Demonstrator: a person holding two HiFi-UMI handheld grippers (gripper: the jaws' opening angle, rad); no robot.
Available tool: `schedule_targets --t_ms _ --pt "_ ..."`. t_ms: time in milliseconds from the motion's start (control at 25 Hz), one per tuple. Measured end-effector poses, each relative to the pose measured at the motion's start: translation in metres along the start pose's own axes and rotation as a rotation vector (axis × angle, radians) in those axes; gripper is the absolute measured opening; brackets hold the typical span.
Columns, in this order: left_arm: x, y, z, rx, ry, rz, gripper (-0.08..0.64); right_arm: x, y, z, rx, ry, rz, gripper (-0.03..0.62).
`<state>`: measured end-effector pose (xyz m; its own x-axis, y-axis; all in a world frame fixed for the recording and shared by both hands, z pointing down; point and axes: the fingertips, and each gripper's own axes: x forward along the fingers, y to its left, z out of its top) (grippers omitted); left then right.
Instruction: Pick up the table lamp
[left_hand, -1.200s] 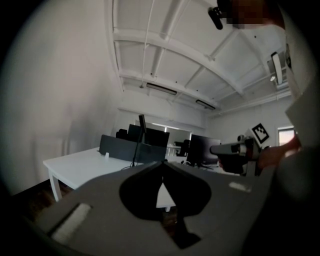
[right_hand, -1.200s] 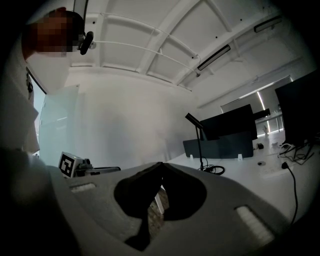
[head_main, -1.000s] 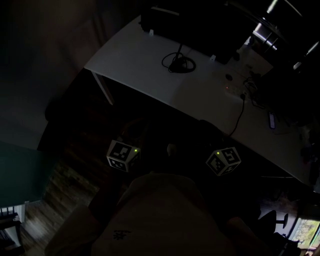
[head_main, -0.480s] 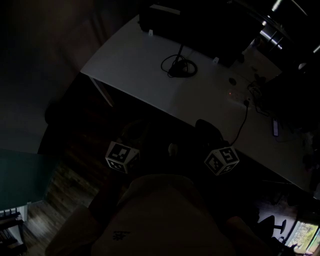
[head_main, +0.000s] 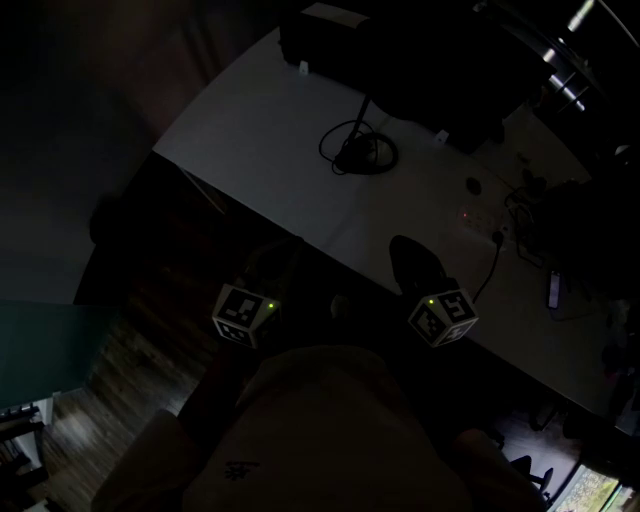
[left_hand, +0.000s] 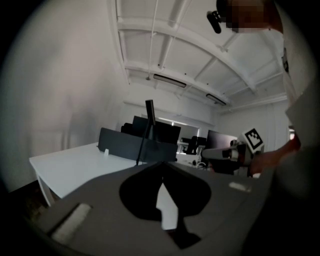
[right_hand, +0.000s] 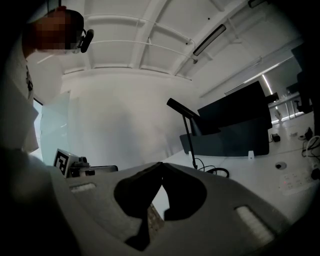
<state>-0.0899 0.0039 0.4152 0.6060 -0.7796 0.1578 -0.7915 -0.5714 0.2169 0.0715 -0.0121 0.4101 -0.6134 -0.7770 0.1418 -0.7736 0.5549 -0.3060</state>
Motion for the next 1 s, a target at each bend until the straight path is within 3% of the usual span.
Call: schedule_targets --t_ms 360,480,640,800,1000 --pt "0.065 0.014 0.016 0.012 -0.005 0.041 -0.002 0.04 -0.053 0.02 -0.047 0.039 0.062 0.0" --pt "0.079 0.02 0.006 0.064 -0.001 0.035 -0.002 0.047 -0.067 0.023 -0.033 0.038 0.074 0.0" --pt "0.095 0.011 0.015 0.01 0.029 0.075 -0.002 0.05 -0.085 0.026 -0.017 0.035 0.086 0.0" --pt "0.106 0.016 0.005 0.078 0.002 0.076 -0.002 0.049 -0.099 0.029 0.033 0.014 0.106 0.0" --pt "0.12 0.011 0.006 0.068 0.011 0.094 -0.002 0.049 -0.11 0.029 0.032 0.015 0.134 0.0"
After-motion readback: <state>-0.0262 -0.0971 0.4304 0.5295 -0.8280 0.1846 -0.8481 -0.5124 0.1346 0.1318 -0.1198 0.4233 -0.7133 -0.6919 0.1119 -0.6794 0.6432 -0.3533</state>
